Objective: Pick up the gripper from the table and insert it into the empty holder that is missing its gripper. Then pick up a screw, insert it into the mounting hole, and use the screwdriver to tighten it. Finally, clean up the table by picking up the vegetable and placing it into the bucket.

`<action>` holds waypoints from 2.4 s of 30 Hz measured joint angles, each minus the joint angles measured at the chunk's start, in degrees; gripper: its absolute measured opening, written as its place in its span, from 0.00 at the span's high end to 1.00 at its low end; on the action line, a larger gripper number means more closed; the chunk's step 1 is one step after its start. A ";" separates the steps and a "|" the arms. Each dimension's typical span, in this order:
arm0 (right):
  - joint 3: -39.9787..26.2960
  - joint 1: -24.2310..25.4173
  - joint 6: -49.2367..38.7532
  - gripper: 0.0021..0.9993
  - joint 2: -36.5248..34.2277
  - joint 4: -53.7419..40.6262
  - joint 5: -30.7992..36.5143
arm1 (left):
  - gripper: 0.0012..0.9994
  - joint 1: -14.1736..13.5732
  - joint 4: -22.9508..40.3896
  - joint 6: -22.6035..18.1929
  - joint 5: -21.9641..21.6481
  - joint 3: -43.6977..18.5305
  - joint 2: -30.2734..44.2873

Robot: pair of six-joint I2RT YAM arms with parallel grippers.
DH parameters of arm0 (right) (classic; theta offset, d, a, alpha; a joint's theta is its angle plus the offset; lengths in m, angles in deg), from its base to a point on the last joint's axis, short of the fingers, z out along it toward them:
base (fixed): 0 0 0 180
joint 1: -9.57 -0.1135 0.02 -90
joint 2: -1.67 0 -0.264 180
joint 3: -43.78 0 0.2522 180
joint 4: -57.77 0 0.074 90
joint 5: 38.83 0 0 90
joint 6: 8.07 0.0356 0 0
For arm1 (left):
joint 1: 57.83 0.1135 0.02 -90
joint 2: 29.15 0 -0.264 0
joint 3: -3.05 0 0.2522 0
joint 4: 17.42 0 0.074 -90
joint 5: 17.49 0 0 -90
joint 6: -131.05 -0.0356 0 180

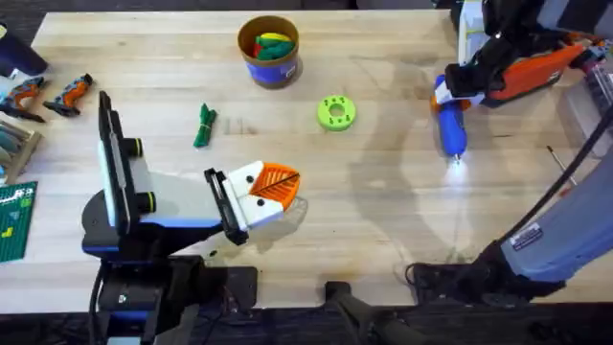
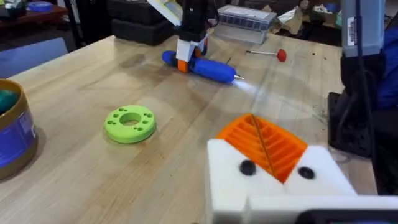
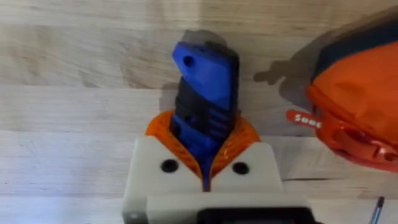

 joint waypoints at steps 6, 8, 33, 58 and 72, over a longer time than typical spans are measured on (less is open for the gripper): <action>-0.02 0.00 0.02 0.98 0.01 -0.08 -0.11 | 1.00 0.00 0.00 0.00 0.00 0.00 -0.01; -0.21 0.00 0.29 0.98 0.00 -0.64 -0.20 | 1.00 0.00 0.00 0.00 0.00 0.00 -0.02; -37.02 -16.50 9.31 0.98 11.63 -4.31 -6.91 | 1.00 0.00 0.00 0.00 0.00 0.00 -0.01; -42.25 -25.10 12.48 0.98 18.08 -8.38 -16.74 | 1.00 0.00 0.00 0.00 0.00 0.00 0.00; -42.25 -25.73 12.48 0.98 19.15 -13.50 -16.96 | 1.00 0.00 0.00 0.00 0.00 0.00 -0.01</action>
